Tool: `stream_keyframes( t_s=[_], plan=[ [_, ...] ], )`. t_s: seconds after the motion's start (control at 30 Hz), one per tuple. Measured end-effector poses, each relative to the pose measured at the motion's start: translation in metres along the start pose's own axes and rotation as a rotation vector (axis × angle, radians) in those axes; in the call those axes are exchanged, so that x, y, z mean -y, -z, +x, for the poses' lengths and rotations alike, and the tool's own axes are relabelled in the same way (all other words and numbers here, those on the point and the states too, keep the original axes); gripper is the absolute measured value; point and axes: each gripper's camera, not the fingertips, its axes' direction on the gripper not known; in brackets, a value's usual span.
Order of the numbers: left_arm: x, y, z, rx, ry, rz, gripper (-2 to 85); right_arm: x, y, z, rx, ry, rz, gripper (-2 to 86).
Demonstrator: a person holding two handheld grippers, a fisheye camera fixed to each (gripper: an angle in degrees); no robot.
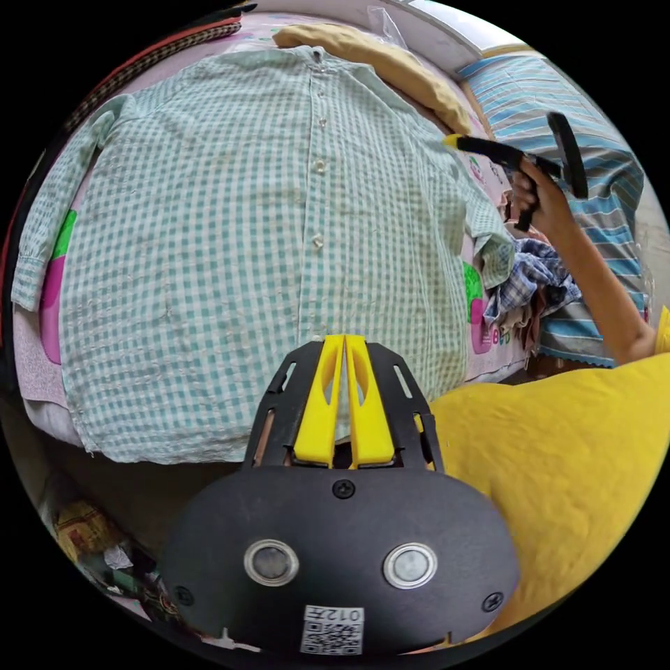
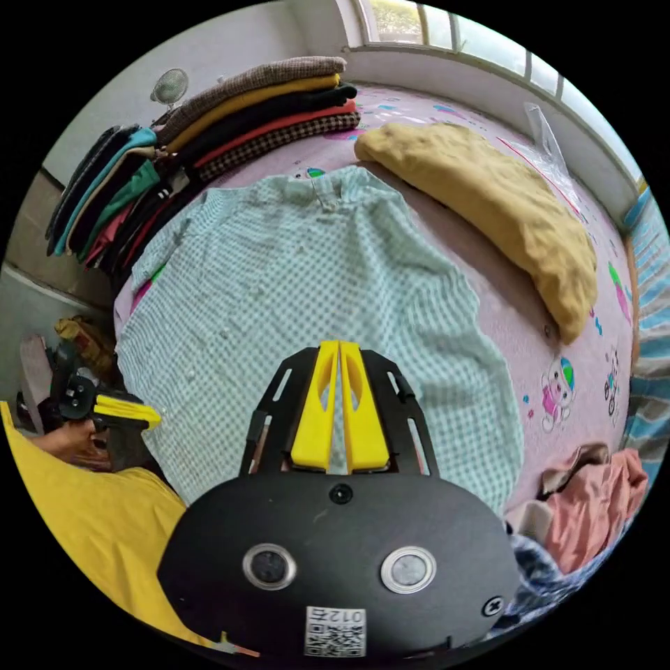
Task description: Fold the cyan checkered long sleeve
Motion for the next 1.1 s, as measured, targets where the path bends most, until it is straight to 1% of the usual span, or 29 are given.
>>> stream_keyframes(
  t_s=[0.07,0.13,0.23,0.3,0.37,0.47,0.6,0.67,0.73,0.8,0.83,0.9,0.97,1.0,1.07,1.1],
  plan=[
    [-0.007,-0.019,-0.003,0.039,0.033,-0.023,0.5,-0.051,0.004,-0.004,0.035,-0.087,-0.023,0.4],
    [-0.011,-0.033,-0.01,0.088,0.077,-0.053,0.4,-0.08,0.009,-0.003,0.064,-0.16,-0.036,0.4],
    [-0.017,-0.045,-0.025,0.024,0.134,-0.059,0.4,-0.119,0.029,0.001,0.074,-0.241,-0.015,0.6],
    [-0.018,-0.044,-0.027,0.028,0.166,-0.05,0.4,-0.14,0.053,0.008,0.049,-0.267,0.017,0.8],
    [-0.012,-0.032,-0.011,0.057,0.115,0.016,0.4,-0.176,0.1,0.032,-0.003,-0.358,0.112,1.6],
    [0.014,-0.029,0.021,0.042,0.01,0.045,0.4,-0.231,0.153,0.063,-0.009,-0.471,0.203,4.2],
    [0.062,-0.049,0.072,-0.013,-0.144,0.016,0.5,-0.275,0.176,0.056,-0.015,-0.482,0.167,8.4],
    [0.095,-0.064,0.117,-0.042,-0.276,-0.007,0.7,-0.285,0.17,0.03,-0.048,-0.438,0.124,9.5],
    [0.116,-0.074,0.151,-0.057,-0.362,-0.014,0.8,-0.286,0.157,0.016,-0.103,-0.414,0.079,9.4],
    [0.135,-0.087,0.179,-0.124,-0.425,-0.045,1.1,-0.286,0.144,0.011,-0.189,-0.416,0.023,7.3],
    [0.146,-0.098,0.194,-0.183,-0.45,-0.076,1.3,-0.287,0.141,0.013,-0.229,-0.439,-0.007,4.6],
    [0.162,-0.114,0.21,-0.242,-0.463,-0.128,2.1,-0.29,0.154,0.015,-0.292,-0.445,0.001,2.9],
    [0.185,-0.128,0.213,-0.332,-0.387,-0.16,3.7,-0.298,0.19,0.016,-0.249,-0.383,0.107,2.0],
    [0.191,-0.132,0.21,-0.372,-0.356,-0.17,4.2,-0.3,0.198,0.016,-0.243,-0.371,0.119,1.8],
    [0.209,-0.14,0.193,-0.617,-0.244,-0.168,6.5,-0.308,0.229,0.014,-0.257,-0.305,0.173,1.5],
    [0.212,-0.143,0.187,-0.672,-0.217,-0.17,6.9,-0.311,0.236,0.014,-0.264,-0.297,0.189,1.5]
  ],
)
